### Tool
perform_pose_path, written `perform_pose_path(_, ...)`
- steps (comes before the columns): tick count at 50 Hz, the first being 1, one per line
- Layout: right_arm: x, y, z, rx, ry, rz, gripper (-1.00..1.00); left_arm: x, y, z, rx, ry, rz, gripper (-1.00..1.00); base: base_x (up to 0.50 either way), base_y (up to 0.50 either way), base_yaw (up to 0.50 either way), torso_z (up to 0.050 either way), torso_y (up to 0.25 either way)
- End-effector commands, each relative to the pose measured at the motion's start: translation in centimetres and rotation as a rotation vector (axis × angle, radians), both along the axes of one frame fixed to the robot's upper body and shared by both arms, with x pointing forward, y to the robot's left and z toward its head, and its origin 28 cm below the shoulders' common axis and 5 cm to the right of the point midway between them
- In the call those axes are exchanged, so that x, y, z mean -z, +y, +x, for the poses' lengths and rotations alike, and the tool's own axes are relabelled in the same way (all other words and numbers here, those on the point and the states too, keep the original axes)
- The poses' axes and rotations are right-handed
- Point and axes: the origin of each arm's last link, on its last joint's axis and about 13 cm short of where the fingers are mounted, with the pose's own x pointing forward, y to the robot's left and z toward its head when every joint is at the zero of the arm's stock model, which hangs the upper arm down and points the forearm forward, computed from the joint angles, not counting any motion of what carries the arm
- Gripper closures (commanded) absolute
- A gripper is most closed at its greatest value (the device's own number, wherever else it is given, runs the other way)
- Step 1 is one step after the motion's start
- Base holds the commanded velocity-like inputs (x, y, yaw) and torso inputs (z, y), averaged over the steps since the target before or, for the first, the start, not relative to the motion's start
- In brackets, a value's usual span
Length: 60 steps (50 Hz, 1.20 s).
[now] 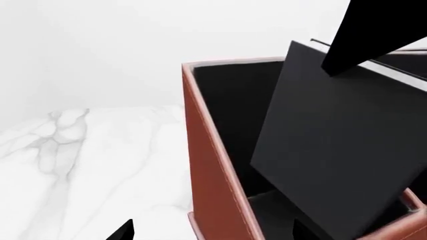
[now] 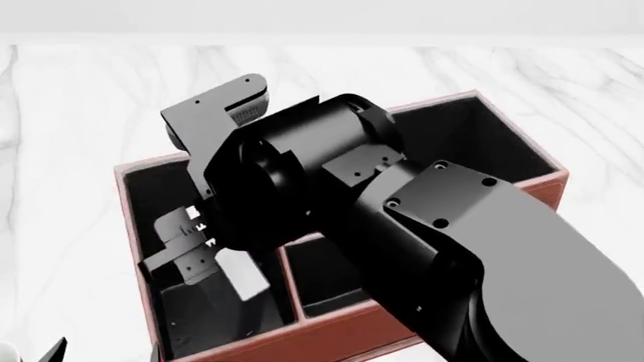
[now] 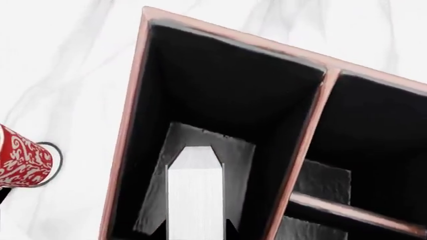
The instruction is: Pick up the book and place it in the left compartment of the caddy.
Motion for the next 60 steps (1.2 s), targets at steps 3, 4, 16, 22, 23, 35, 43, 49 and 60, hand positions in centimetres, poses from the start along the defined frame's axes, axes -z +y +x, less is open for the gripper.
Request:
perform_pose_path(3,0.4,0.0,0.1,-0.033,-0.004,0.017,1.0,0.0,0.0,0.0,0.0,0.0,0.0,-1.0,0.0,0.0,0.0,0.0,0.0)
perform_pose_path(4,0.4,0.0,0.1,-0.028,-0.007,0.008,1.0,0.0,0.0,0.0,0.0,0.0,0.0,-1.0,0.0,0.0,0.0,0.0,0.0)
perform_pose_path(16,0.4,-0.1,0.3,-0.017,-0.015,0.012,-1.0,0.0,0.0,0.0,0.001,-0.002,0.001,-1.0,0.0,0.0,0.0,0.0,0.0)
perform_pose_path(22,0.5,-0.2,0.4,-0.012,-0.017,0.012,-1.0,0.0,0.0,-0.1,0.001,-0.002,0.002,-1.0,0.0,0.0,0.0,0.0,0.0)
perform_pose_path(23,0.5,-0.2,0.4,-0.011,-0.018,0.013,-1.0,0.0,0.0,-0.1,0.001,-0.002,0.002,-1.0,0.0,0.0,0.0,0.0,0.0)
perform_pose_path(35,0.3,-0.2,0.4,-0.014,-0.013,0.01,-1.0,0.0,0.0,0.0,0.002,-0.004,0.003,-1.0,0.0,0.0,0.0,0.0,0.0)
perform_pose_path(43,-0.6,-0.5,0.7,0.001,-0.032,0.023,-1.0,0.0,0.0,0.0,0.002,-0.004,0.003,-1.0,0.0,0.0,0.0,0.0,0.0)
perform_pose_path(49,-1.9,-0.9,1.2,0.018,-0.059,0.064,-1.0,0.0,0.0,-0.1,0.002,-0.004,0.003,-1.0,0.0,0.0,0.0,0.0,0.0)
perform_pose_path(60,-9.6,-4.4,0.4,0.109,-0.389,0.358,-1.0,-0.1,0.1,-0.2,0.001,-0.005,-0.001,-1.0,0.0,0.0,0.0,0.0,0.0)
